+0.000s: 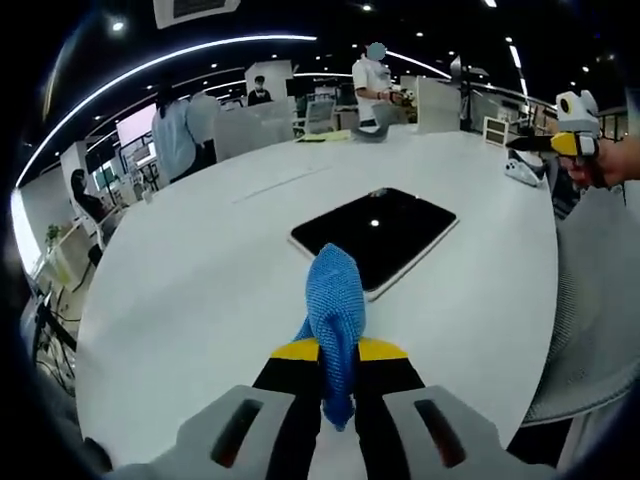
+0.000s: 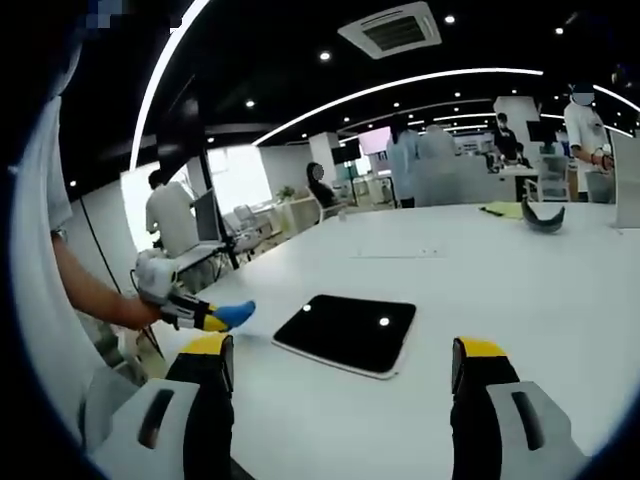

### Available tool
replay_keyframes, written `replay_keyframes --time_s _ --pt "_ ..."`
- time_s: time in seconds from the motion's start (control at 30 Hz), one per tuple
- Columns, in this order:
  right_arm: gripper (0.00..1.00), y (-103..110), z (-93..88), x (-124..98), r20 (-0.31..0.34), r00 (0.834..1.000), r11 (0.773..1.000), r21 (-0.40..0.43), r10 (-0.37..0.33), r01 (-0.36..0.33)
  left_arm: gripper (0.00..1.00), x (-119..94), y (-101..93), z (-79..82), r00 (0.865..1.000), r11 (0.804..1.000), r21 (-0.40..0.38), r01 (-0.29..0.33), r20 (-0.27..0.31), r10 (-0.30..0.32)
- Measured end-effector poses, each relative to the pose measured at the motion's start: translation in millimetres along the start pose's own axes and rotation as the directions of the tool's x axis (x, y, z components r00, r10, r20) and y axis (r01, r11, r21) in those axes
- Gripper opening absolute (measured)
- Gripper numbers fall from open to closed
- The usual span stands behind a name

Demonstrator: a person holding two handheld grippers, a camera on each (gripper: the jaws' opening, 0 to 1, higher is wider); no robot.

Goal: Wipe the mirror surface with the cleaning cloth until all visible marks leave the cleaned area.

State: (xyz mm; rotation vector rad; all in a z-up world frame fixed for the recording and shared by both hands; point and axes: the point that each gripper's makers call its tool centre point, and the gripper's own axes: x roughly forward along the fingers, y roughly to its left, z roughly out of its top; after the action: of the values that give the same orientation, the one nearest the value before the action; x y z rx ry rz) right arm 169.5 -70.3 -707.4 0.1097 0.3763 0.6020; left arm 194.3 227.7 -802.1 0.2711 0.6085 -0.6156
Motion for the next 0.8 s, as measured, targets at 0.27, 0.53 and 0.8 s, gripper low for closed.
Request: replay_keyframes --time_s 0.27,0.53,0.8 --pt "0.89 -3 -0.5 0 0.004 1.000 1.000 0.011 -0.008 0.008 0.08 4 -1.2 4.1 1.000 1.000 0.000 0.007 0.003 -0.007" --pt "0.89 -5 -0.6 1 0.008 1.000 1.000 0.021 -0.016 0.016 0.08 10 -4.7 11.2 1.000 1.000 0.002 0.017 0.010 -0.017" --pt "0.89 -7 -1.1 1 0.009 1.000 0.999 0.030 -0.025 0.024 0.08 16 -6.1 17.1 1.000 1.000 0.009 0.028 0.012 -0.028"
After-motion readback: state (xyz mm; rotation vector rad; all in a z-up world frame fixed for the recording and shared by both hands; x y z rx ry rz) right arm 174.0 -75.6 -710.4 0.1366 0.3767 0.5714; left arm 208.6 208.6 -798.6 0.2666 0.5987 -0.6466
